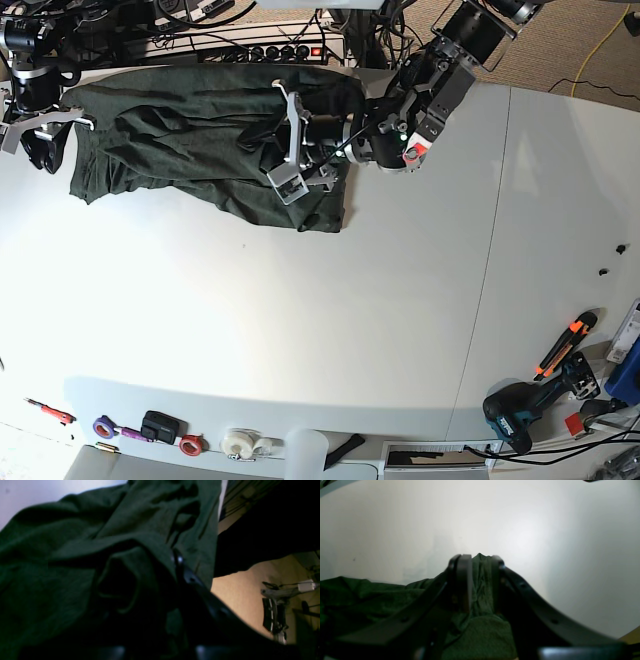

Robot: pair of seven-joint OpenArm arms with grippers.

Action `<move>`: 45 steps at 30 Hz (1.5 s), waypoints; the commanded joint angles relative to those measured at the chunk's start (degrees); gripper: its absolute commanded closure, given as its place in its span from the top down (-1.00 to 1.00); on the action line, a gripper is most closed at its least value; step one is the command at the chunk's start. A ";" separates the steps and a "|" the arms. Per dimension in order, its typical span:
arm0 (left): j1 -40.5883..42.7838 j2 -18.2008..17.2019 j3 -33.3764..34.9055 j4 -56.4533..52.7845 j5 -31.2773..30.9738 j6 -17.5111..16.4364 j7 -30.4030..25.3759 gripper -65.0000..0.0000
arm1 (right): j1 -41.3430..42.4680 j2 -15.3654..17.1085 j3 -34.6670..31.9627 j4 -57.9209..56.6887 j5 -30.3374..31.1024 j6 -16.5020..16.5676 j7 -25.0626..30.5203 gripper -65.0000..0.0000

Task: Layout the t-shirt on the table in an organized manner, then fold the t-shirt properly

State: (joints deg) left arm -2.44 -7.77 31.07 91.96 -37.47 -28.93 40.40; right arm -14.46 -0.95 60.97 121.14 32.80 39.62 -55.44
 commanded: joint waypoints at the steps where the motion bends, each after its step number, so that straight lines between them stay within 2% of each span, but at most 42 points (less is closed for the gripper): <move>1: -0.76 0.90 0.04 0.98 -0.48 -0.59 -1.53 -1.00 | 0.04 0.79 0.15 1.01 0.66 -0.09 1.92 -0.56; 8: -0.76 2.69 1.51 0.98 0.90 -0.61 -1.55 -1.00 | 0.04 0.79 0.11 1.01 0.81 -0.09 1.90 -0.56; 9: -0.76 2.75 2.25 0.94 0.87 -0.63 -1.57 -0.93 | 0.04 0.79 0.11 1.01 0.81 -0.11 1.92 -0.56; 11: -0.76 3.15 3.96 0.83 1.27 -0.66 -1.88 -0.56 | 0.04 0.79 0.11 1.01 0.83 -0.11 1.90 -0.56; 13: -0.74 3.15 6.25 0.81 3.74 -0.59 -4.57 -0.20 | 0.04 0.79 0.11 1.01 0.83 -0.11 1.92 -0.56; 14: -0.76 3.17 7.48 0.79 5.51 -0.26 -5.99 -0.08 | 0.04 0.79 0.11 1.01 0.81 -0.11 1.90 -0.56; 16: -0.76 3.17 10.08 0.79 8.79 2.29 -8.35 -0.02 | 0.04 0.79 0.11 1.01 0.83 -0.11 1.90 -0.56; 19: -0.79 3.19 13.84 0.79 12.35 5.05 -10.88 -0.02 | 0.04 0.79 0.11 1.01 0.83 -0.11 1.90 -0.56; 25: -1.97 4.42 18.10 0.81 13.88 5.55 -11.02 -0.02 | 0.04 0.79 0.11 1.01 0.83 -0.11 1.95 -0.56; 27: -3.04 5.42 17.53 1.25 12.90 4.55 -9.60 -0.02 | 0.04 0.79 0.11 1.01 0.81 -0.11 1.92 -0.56; 32: -4.79 5.64 11.93 7.30 6.38 -0.96 -3.04 -0.03 | 0.04 0.79 0.11 1.01 0.81 -0.09 1.92 -0.56; 34: -4.96 4.96 8.41 10.56 3.91 -1.16 1.05 -0.17 | 0.04 0.79 0.11 1.01 0.81 -0.09 1.95 -0.56; 35: -5.03 4.15 6.62 12.04 3.04 -1.14 2.49 -0.37 | 0.04 0.79 0.11 1.01 0.81 -0.09 1.95 -0.56; 37: -4.98 2.01 3.08 14.29 2.73 -0.90 4.04 -0.95 | 0.04 0.79 0.11 1.01 0.81 -0.09 1.97 -0.56; 41: -4.81 -3.28 -2.19 15.04 4.35 -0.90 4.83 -1.00 | 0.04 0.79 0.11 1.01 0.83 -0.11 2.10 -0.56; 45: -2.58 -7.72 -3.54 14.95 7.45 0.11 4.63 -1.00 | 0.04 0.79 0.11 1.01 1.01 -0.13 2.34 -0.56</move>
State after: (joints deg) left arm -4.40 -15.86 27.62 106.00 -28.88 -28.69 46.44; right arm -14.48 -0.97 60.97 121.14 32.86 39.48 -55.07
